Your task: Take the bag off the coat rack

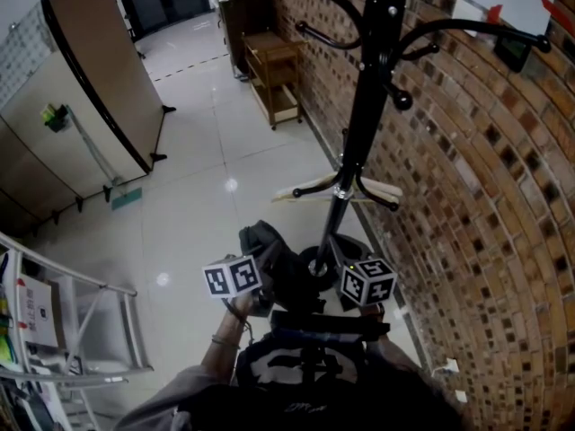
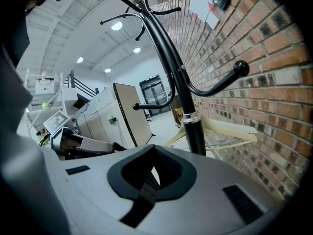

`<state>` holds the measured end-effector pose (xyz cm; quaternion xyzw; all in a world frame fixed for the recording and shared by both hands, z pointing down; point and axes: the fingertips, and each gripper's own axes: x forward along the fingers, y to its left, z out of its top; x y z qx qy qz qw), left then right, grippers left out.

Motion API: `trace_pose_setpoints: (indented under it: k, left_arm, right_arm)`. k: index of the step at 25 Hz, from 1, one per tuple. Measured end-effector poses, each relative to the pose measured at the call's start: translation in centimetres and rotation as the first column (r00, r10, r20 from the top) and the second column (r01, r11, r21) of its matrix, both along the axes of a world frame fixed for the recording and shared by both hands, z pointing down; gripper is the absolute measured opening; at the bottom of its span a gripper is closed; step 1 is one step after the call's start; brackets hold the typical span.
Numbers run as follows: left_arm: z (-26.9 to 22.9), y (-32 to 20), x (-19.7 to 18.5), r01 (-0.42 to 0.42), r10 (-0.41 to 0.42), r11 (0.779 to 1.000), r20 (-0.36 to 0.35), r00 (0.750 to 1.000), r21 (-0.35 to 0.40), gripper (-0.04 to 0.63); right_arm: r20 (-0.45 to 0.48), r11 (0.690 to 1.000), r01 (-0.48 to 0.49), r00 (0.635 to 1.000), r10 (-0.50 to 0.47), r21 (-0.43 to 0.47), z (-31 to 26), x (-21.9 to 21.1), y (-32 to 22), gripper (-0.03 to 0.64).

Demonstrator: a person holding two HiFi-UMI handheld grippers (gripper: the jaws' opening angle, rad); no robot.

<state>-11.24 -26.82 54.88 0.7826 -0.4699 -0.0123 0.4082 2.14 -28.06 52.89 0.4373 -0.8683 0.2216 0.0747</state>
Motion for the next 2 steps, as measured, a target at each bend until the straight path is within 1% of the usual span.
trace_pose_setpoints:
  k: [2]
  left_arm:
    - [0.17,0.02,0.01,0.001,-0.001,1.0,0.001,1.0,-0.004,0.038]
  right_arm:
    - [-0.003,1.0,0.005,1.0,-0.005,0.0,0.18,-0.01,0.0,-0.012]
